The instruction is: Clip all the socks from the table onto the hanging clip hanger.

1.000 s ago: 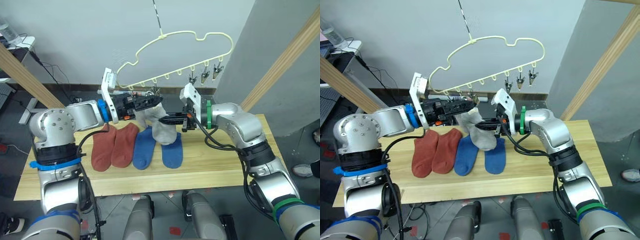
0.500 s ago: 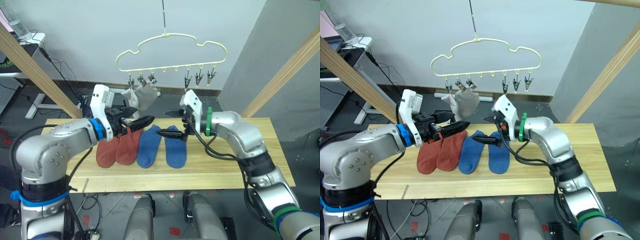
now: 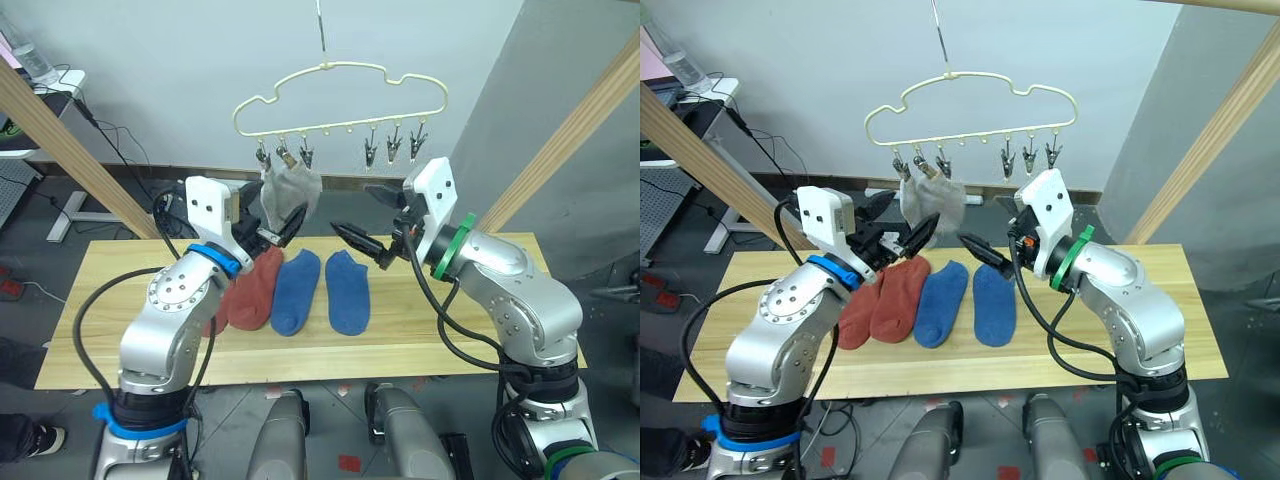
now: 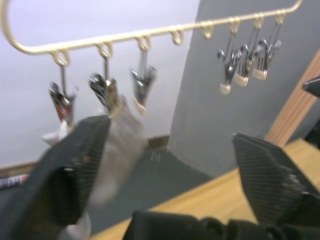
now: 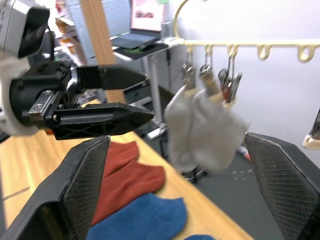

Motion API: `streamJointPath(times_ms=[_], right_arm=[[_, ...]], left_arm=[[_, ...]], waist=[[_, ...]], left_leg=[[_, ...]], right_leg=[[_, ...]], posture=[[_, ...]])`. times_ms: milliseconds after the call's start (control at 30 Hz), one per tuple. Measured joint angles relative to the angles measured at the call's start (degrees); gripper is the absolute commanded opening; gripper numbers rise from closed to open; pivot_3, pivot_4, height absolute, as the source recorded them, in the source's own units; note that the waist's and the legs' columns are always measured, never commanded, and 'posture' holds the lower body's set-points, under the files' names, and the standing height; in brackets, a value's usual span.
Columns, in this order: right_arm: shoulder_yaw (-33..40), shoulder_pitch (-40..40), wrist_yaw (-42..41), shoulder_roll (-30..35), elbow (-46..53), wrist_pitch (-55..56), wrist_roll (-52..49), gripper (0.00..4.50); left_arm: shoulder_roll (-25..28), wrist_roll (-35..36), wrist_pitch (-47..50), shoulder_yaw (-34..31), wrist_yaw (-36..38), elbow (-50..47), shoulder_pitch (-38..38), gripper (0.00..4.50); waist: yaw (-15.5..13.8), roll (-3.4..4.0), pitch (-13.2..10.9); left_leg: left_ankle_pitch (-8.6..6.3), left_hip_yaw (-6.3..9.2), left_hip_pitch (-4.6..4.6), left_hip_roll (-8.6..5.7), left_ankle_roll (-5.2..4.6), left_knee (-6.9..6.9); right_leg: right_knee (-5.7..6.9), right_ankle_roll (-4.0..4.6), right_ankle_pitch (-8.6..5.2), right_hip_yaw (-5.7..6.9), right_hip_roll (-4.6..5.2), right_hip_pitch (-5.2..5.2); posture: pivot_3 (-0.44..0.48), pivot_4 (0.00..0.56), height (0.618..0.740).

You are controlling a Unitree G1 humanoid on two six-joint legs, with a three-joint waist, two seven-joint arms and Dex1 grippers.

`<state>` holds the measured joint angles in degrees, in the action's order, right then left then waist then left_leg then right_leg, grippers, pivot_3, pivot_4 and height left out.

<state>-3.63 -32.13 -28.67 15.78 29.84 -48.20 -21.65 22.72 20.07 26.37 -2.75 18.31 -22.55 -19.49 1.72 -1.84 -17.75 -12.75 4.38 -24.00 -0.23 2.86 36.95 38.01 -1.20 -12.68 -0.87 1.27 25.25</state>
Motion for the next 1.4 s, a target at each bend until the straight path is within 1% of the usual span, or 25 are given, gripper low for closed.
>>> streamJointPath(times_ms=[67,100,267,433,800,1000,1033,1233,1400], right_arm=[[0.10,0.00,0.92,0.10,0.49,0.00,0.02,4.50],[0.04,0.00,1.18,0.37,0.53,0.00,0.04,4.50],[-0.10,0.02,1.39,1.77,1.39,0.17,0.03,4.50],[-0.82,-0.23,1.52,2.05,1.39,0.41,0.08,4.50],[-1.24,-3.33,2.95,0.47,1.39,0.43,-0.03,4.50],[-1.42,-4.43,3.70,-0.03,1.39,0.46,0.01,4.50],[-1.62,-4.52,3.76,-0.02,1.39,0.51,0.02,4.50],[-1.99,-4.51,3.99,0.19,1.39,0.51,0.06,4.50],[-2.01,-4.50,4.53,0.23,1.39,0.49,0.05,4.50]], left_arm=[[-0.41,-1.99,-2.05,0.81,-0.04,1.41,-0.44,2.75],[-0.75,-2.88,-2.94,1.12,-0.13,2.25,-0.92,2.39],[-4.38,-5.96,-6.38,2.68,-0.33,7.75,-2.95,2.39],[-6.46,-8.27,-10.26,3.24,-0.31,13.42,-6.14,2.39],[-9.48,-11.96,-16.17,3.36,-2.06,22.79,-9.85,2.39],[-11.44,-13.22,-20.31,3.35,-2.86,29.59,-14.84,2.39],[-11.71,-13.43,-20.85,3.35,-2.99,30.31,-15.38,2.39],[-11.69,-14.41,-23.19,2.96,-3.15,33.44,-16.00,2.39],[-11.69,-14.69,-24.52,2.11,-3.66,36.25,-17.31,2.39]], waist=[[0.10,0.00,0.00],[0.11,0.00,0.00],[0.14,0.00,0.00],[0.19,0.00,0.00],[0.65,0.00,0.00],[0.68,-0.01,0.00],[0.73,-0.01,0.00],[1.53,-0.01,0.00],[1.58,-0.01,0.00]], left_leg=[[0.00,-0.01,0.00,-0.01,-0.01,0.01],[0.00,-0.01,0.00,-0.01,-0.01,0.00],[0.00,0.00,-0.01,-0.03,-0.02,0.00],[0.00,0.01,0.00,-0.04,-0.03,0.01],[0.00,0.03,-0.02,-0.03,-0.03,0.01],[0.00,0.03,-0.02,-0.06,-0.03,0.03],[0.00,0.03,-0.02,-0.06,-0.03,0.02],[0.00,0.03,-0.02,-0.05,-0.04,0.01],[0.00,0.04,-0.01,-0.06,-0.04,0.02]], right_leg=[[0.00,-0.11,-0.05,0.00,-0.01,0.00],[0.01,-0.11,-0.05,0.01,-0.01,0.00],[0.01,-0.10,-0.05,0.03,-0.02,-0.01],[0.03,-0.10,-0.05,0.04,-0.08,0.00],[0.03,-0.08,-0.03,0.06,-0.08,-0.01],[0.03,-0.04,0.00,0.06,-0.08,-0.02],[0.02,0.08,0.08,0.07,-0.08,-0.02],[0.03,0.09,0.09,0.06,-0.08,0.00],[0.05,0.06,0.07,0.08,-0.10,-0.01]], posture=[[-0.050,0.269,0.740],[-0.053,0.271,0.740],[-0.058,0.278,0.740],[-0.063,0.280,0.740],[-0.075,0.288,0.740],[-0.079,0.286,0.740],[-0.083,0.288,0.740],[-0.096,0.290,0.740],[-0.096,0.289,0.740]])
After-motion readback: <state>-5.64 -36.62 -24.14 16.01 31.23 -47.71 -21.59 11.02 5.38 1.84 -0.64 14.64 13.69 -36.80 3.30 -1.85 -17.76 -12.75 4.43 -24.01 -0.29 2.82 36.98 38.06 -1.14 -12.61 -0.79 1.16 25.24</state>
